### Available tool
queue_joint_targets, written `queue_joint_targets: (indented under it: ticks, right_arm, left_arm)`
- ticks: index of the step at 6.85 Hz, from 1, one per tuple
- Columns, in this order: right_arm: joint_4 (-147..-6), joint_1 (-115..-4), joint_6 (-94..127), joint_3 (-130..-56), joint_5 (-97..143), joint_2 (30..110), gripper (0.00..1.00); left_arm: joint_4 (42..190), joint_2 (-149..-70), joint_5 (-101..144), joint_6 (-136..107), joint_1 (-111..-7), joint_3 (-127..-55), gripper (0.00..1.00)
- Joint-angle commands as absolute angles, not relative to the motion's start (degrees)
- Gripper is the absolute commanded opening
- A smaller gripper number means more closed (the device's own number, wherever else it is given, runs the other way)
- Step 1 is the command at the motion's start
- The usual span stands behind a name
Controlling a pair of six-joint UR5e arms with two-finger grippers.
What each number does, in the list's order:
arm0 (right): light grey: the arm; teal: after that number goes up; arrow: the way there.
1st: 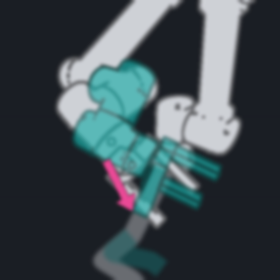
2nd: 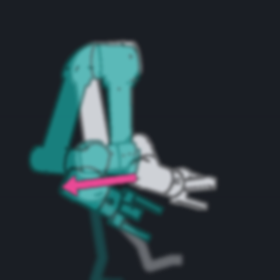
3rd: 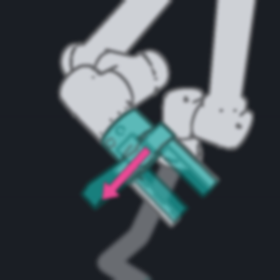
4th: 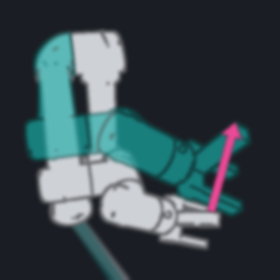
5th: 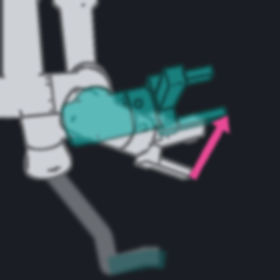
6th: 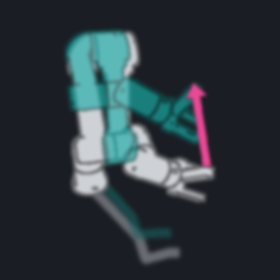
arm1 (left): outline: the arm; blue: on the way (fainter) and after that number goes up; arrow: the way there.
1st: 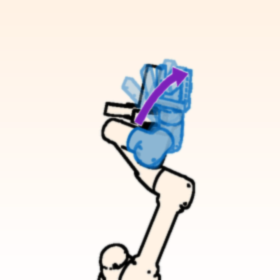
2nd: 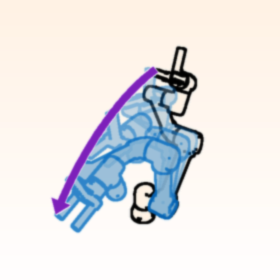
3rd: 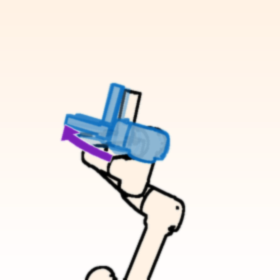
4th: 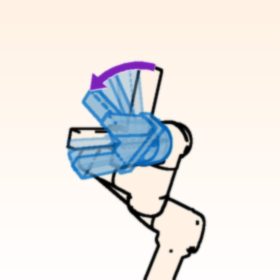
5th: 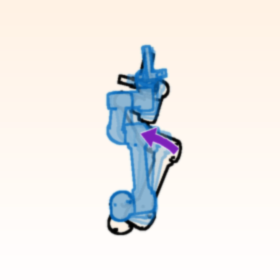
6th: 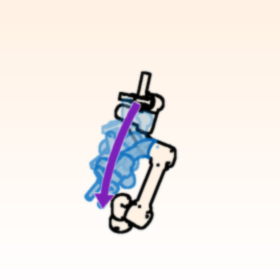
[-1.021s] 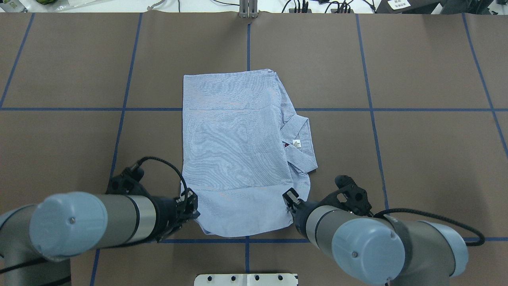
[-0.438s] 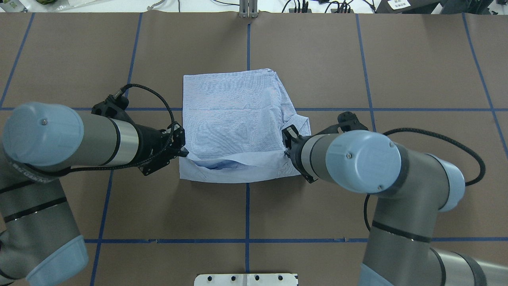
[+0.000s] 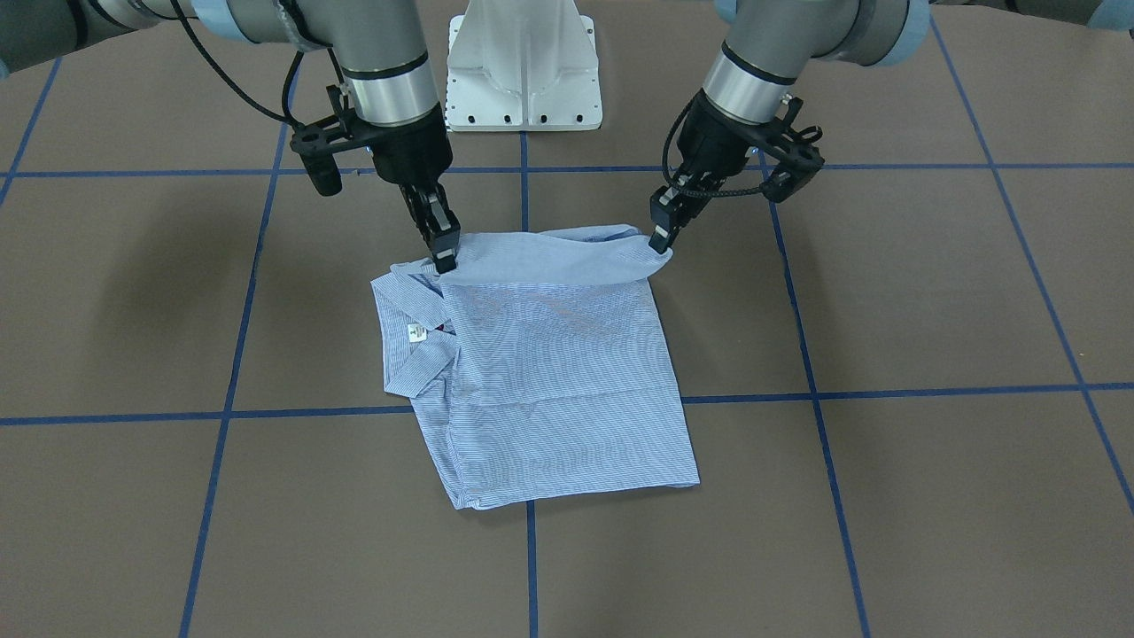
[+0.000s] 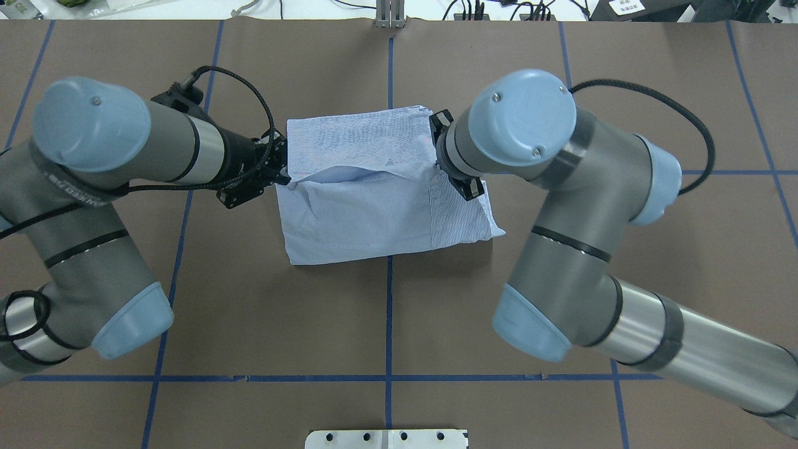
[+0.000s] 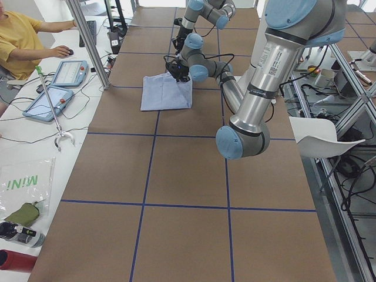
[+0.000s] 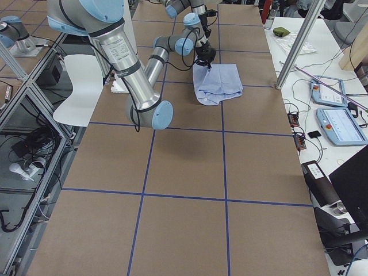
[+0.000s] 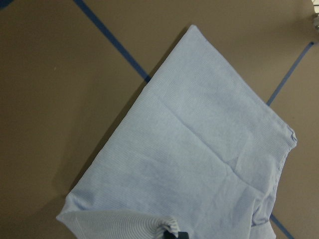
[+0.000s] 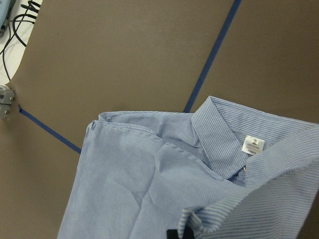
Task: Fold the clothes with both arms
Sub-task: 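Fold the near edge with both grippers over toward the collar end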
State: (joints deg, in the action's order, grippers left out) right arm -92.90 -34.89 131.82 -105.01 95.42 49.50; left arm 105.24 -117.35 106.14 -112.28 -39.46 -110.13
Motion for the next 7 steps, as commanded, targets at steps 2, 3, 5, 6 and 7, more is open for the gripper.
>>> queue_joint_targets:
  ticks: [2, 3, 5, 6, 7]
  right_arm:
    - [-89.7, -40.1, 126.7, -85.1, 99.0, 37.7, 0.0]
    - [-83.4, -41.4, 126.1, -77.4, 100.3, 36.0, 0.0]
    - [-81.0, -42.1, 122.4, -68.3, 100.5, 31.7, 0.0]
    - [-76.4, -42.7, 122.1, -64.5, 100.5, 30.9, 0.0]
    - [-75.9, -43.8, 121.5, -61.7, 101.1, 29.5, 0.0]
  left_arm:
    - [112.3, -123.0, 106.3, -107.3, -44.7, -95.6, 0.0]
    - [115.7, -124.4, 106.3, -106.7, -45.8, -90.7, 0.0]
    - [123.1, -127.4, 106.3, -105.1, -46.7, -80.8, 0.0]
    - [125.3, -130.0, 106.3, -105.0, -46.9, -76.6, 0.0]
    - [125.8, -132.3, 106.3, -103.9, -47.3, -73.8, 0.0]
